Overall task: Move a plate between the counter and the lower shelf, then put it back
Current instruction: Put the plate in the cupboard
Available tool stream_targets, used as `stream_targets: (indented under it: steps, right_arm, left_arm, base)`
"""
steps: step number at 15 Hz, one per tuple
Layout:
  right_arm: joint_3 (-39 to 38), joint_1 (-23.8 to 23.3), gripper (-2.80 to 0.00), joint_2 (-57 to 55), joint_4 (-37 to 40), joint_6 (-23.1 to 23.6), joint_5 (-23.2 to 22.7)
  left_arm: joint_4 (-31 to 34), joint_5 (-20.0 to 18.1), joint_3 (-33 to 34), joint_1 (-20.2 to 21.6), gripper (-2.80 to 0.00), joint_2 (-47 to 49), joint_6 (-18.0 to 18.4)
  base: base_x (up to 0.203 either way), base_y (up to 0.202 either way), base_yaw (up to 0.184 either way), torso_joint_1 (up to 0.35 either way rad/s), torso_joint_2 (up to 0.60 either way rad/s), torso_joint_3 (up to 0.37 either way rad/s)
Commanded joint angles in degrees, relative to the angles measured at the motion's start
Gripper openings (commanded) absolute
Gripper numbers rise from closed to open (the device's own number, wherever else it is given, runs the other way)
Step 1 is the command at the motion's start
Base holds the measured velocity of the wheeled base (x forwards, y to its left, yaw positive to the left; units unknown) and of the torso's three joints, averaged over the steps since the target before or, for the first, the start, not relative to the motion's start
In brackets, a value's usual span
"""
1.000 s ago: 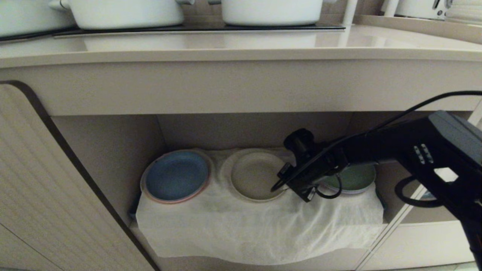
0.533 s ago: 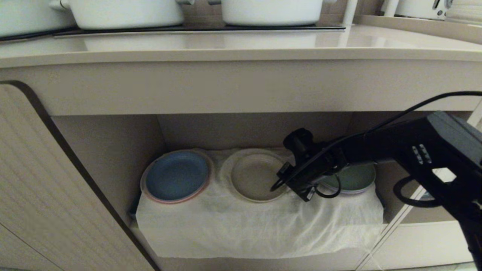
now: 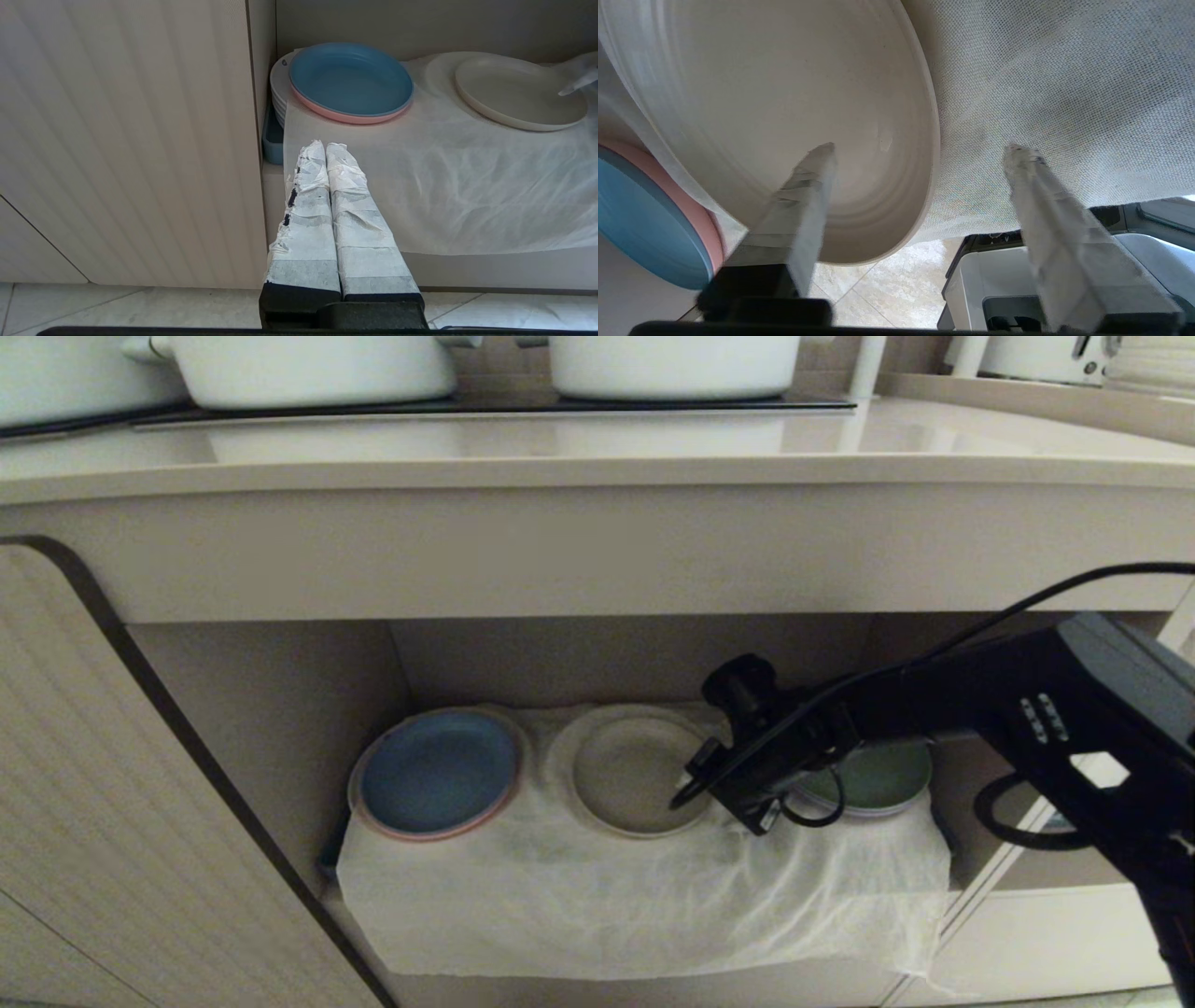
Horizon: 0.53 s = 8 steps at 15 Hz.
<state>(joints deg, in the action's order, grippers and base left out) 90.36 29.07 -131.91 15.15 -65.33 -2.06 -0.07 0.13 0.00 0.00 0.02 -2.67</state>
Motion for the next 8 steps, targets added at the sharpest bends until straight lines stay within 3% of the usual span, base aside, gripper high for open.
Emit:
stream_targets:
  steps: [1, 8]
  right_arm:
    - [-0.09, 0.02, 0.00, 0.08, 0.14, -0.33, -0.05]
    - [-0.44, 0.11, 0.00, 0.95, 3.50, -0.30, -0.10]
  left_arm:
    - [-0.01, 0.04, 0.00, 0.00, -2.80, -0.02, -0.05]
    - [-0.01, 0.04, 0.00, 0.00, -2.80, -0.02, -0.05]
  base:
    - [0.000, 0.000, 0.000, 0.000, 0.00, 0.000]
    - [0.000, 0.000, 0.000, 0.000, 0.00, 0.000]
